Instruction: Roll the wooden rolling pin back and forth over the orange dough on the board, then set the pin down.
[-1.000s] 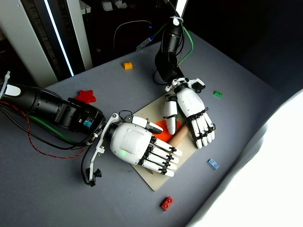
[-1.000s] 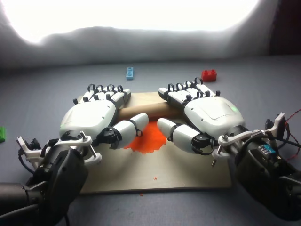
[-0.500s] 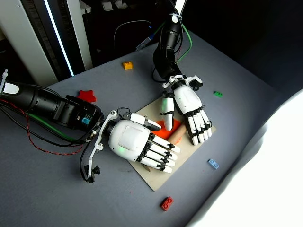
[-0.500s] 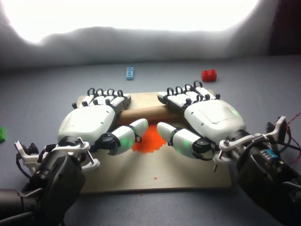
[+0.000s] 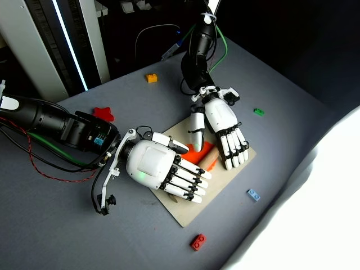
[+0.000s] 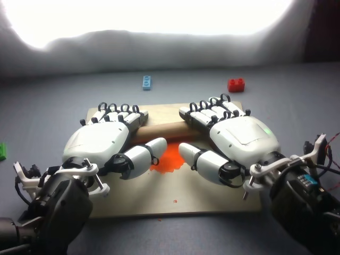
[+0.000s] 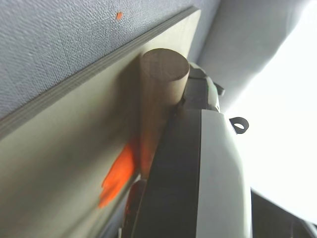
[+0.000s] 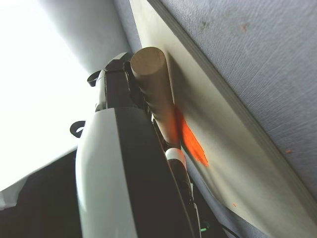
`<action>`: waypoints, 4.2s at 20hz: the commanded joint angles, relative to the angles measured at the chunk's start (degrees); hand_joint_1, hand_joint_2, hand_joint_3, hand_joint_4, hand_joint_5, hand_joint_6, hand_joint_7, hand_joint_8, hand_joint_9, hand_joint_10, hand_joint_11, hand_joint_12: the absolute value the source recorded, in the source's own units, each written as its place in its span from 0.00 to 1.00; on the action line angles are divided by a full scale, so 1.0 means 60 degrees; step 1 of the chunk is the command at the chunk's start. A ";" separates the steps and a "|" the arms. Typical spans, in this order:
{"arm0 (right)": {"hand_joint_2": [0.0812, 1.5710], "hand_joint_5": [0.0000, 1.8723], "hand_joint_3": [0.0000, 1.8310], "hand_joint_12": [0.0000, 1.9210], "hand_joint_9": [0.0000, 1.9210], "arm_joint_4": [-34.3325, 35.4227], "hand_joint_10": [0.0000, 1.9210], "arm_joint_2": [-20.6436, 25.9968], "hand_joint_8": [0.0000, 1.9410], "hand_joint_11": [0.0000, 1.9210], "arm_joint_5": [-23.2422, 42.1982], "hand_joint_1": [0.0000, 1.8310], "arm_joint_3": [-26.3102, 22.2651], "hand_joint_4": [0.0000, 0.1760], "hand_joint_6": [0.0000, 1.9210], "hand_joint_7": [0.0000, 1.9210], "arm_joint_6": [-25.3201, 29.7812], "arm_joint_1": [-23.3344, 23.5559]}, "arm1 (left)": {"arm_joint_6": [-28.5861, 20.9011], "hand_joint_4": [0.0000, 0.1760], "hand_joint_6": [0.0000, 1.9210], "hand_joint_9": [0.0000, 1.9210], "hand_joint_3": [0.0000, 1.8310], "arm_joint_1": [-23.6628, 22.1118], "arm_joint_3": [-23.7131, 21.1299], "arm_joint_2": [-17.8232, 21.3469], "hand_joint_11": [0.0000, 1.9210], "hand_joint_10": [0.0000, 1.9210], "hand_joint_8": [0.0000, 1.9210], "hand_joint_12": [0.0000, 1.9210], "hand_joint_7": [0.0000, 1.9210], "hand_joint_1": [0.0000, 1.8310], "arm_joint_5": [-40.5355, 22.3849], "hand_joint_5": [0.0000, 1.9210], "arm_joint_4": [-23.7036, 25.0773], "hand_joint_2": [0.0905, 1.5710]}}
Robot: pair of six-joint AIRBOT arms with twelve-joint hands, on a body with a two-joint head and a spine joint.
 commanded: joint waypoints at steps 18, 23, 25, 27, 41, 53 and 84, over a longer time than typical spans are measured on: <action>0.89 0.11 0.00 0.19 0.10 -0.0225 0.02 0.0189 0.00 0.00 0.0938 0.00 -0.0711 0.00 0.02 0.13 -0.0356 -0.0391 | -0.0531 0.00 0.00 0.10 0.00 0.0551 -0.0430 0.0150 0.00 0.00 0.00 0.21 0.13 0.00 -0.1523 0.13 0.0744 0.85; 0.89 0.11 0.00 0.20 0.11 -0.0226 0.02 0.0216 0.00 0.00 0.1057 0.00 -0.0847 0.00 0.02 0.14 -0.0464 -0.0483 | -0.0575 0.00 0.00 0.10 0.00 0.0816 -0.0670 0.0187 0.00 0.00 0.00 0.21 0.13 0.00 -0.1875 0.14 0.0745 0.85; 0.89 0.11 0.00 0.17 0.10 -0.0226 0.02 0.0219 0.00 0.00 0.1120 0.00 -0.0913 0.00 0.01 0.13 -0.0522 -0.0505 | -0.0584 0.00 0.00 0.10 0.00 0.0906 -0.0750 0.0200 0.00 0.00 0.00 0.21 0.13 0.00 -0.1943 0.14 0.0744 0.85; 0.89 0.11 0.00 0.16 0.10 -0.0226 0.02 0.0222 0.00 0.00 0.1211 0.00 -0.1029 0.00 0.01 0.13 -0.0599 -0.0537 | -0.0605 0.00 0.00 0.10 0.00 0.0994 -0.0839 0.0210 0.00 0.00 0.00 0.21 0.13 0.00 -0.1976 0.14 0.0745 0.85; 0.89 0.12 0.00 0.24 0.12 -0.0227 0.02 0.0241 0.00 0.00 0.1386 0.00 -0.1376 0.00 0.01 0.15 -0.0889 -0.0736 | -0.0631 0.00 0.00 0.10 0.00 0.1258 -0.1296 0.0411 0.00 0.00 0.00 0.21 0.13 0.00 -0.2114 0.14 0.1032 0.86; 0.89 0.12 0.00 0.27 0.11 -0.0229 0.02 0.0232 0.00 0.00 0.1432 0.00 -0.1424 0.00 0.01 0.14 -0.1338 -0.0967 | -0.0330 0.00 0.00 0.09 0.00 0.1357 -0.1652 0.0567 0.00 0.00 0.00 0.18 0.12 0.00 -0.2452 0.13 0.1055 0.86; 0.89 0.12 0.00 0.24 0.10 -0.1144 0.01 0.0326 0.00 0.00 0.2036 0.00 -0.1605 0.00 0.01 0.12 -0.1576 -0.1173 | 0.0005 0.00 0.00 0.09 0.00 0.2245 -0.2199 0.0383 0.00 0.00 0.00 0.18 0.12 0.00 -0.3511 0.14 0.1675 0.85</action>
